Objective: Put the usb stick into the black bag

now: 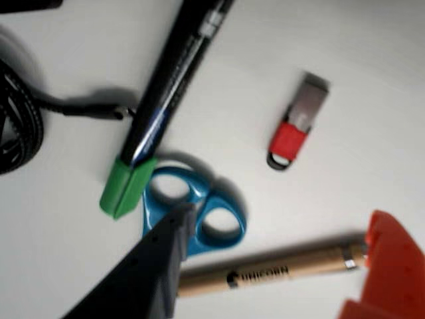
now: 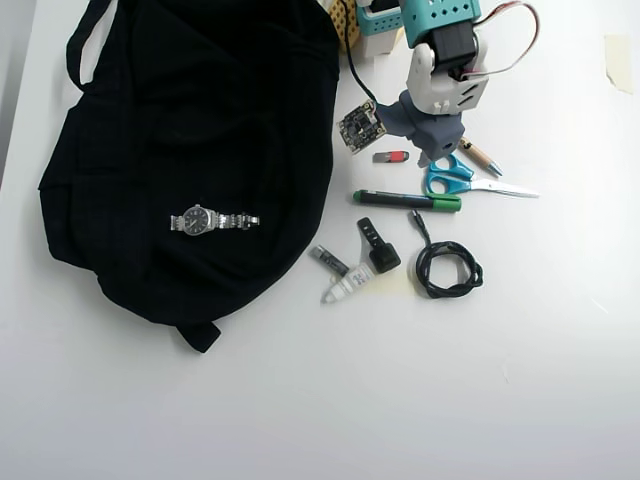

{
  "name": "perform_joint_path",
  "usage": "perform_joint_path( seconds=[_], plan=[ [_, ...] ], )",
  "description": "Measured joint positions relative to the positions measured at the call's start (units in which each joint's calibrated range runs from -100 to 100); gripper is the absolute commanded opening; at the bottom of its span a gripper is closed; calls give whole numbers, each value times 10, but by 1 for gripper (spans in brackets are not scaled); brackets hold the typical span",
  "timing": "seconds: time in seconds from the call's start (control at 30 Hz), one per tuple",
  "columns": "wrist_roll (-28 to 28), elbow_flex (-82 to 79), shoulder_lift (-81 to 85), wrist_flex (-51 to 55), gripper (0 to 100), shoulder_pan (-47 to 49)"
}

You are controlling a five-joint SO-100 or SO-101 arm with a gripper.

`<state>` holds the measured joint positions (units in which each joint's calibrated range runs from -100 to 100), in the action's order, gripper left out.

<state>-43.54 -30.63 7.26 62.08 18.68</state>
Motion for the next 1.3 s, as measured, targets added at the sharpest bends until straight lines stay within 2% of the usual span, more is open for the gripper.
perform_joint_path(
  seconds=[0.1,0.33,1.07,1.17,1.3],
  plan=[
    [0,-21,-30,-38,33,-5],
    [0,-21,-73,-52,33,-44],
    [0,-22,-136,-108,33,-44],
    [0,-21,-142,-108,25,-44],
    [0,-19,-143,-106,10,-37]
  ],
)
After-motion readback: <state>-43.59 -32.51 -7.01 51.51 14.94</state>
